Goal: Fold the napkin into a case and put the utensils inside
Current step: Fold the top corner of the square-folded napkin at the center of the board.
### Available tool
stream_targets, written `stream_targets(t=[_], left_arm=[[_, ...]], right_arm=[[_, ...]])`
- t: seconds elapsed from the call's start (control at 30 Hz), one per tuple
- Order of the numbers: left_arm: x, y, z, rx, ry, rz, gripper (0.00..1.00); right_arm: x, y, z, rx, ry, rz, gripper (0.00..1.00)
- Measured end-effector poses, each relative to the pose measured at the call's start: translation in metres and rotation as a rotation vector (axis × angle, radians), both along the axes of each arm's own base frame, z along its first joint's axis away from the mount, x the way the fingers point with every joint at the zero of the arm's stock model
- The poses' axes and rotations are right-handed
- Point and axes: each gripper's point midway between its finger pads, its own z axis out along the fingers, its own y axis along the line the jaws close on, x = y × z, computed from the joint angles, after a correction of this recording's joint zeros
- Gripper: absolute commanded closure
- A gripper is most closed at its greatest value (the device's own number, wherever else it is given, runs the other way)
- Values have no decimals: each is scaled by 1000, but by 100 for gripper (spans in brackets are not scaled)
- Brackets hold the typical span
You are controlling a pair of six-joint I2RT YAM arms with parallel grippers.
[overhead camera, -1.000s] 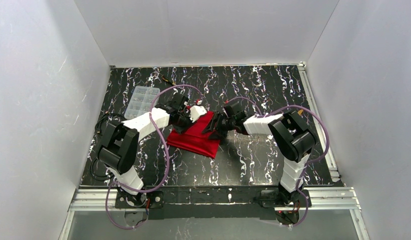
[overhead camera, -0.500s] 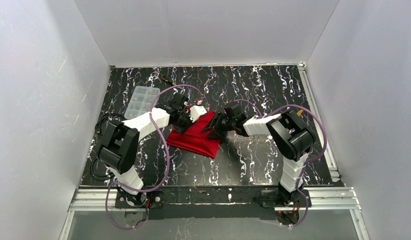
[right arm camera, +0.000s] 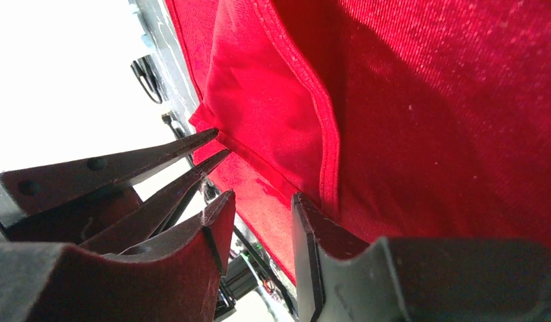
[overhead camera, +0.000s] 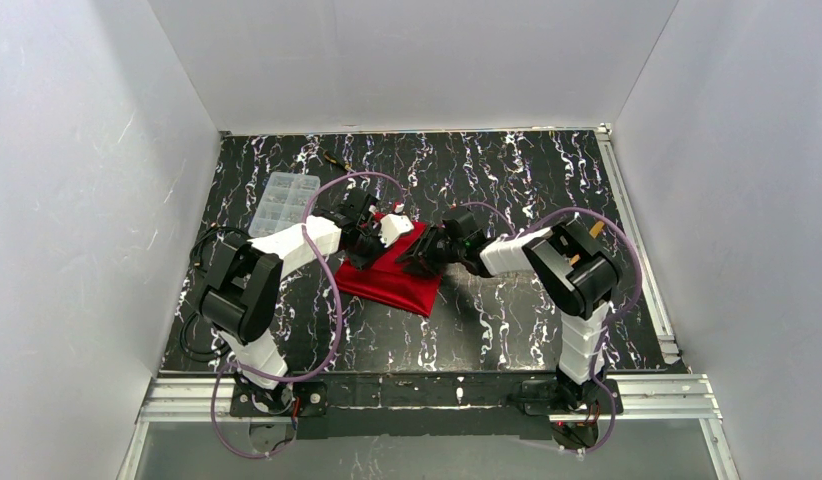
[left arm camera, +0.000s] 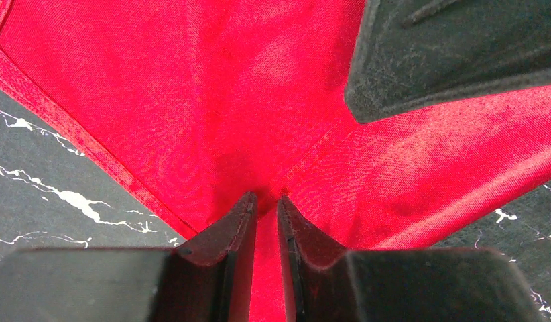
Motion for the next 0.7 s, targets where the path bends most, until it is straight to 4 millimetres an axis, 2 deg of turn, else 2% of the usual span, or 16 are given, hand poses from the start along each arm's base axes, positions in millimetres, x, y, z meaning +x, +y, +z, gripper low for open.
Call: stream_targets(t=[0.07, 0.17, 0.4, 0.57, 0.7], left_arm=[[0, 0, 0, -1, 0, 1, 84], [0, 0, -1, -1, 3, 1, 84], [0, 1, -2, 0, 6, 2, 84], [-1, 1, -2, -1, 7, 3, 84], [-1, 1, -2, -2, 10, 1, 85]], right_arm=[[-2, 0, -1, -5, 6, 5, 46], [-5, -5, -2, -35, 1, 14, 43], [-16, -20, 8, -89, -22, 54, 42], [-35, -33, -6, -113, 28, 58, 43], [-34, -31, -5, -91, 28, 46, 44]])
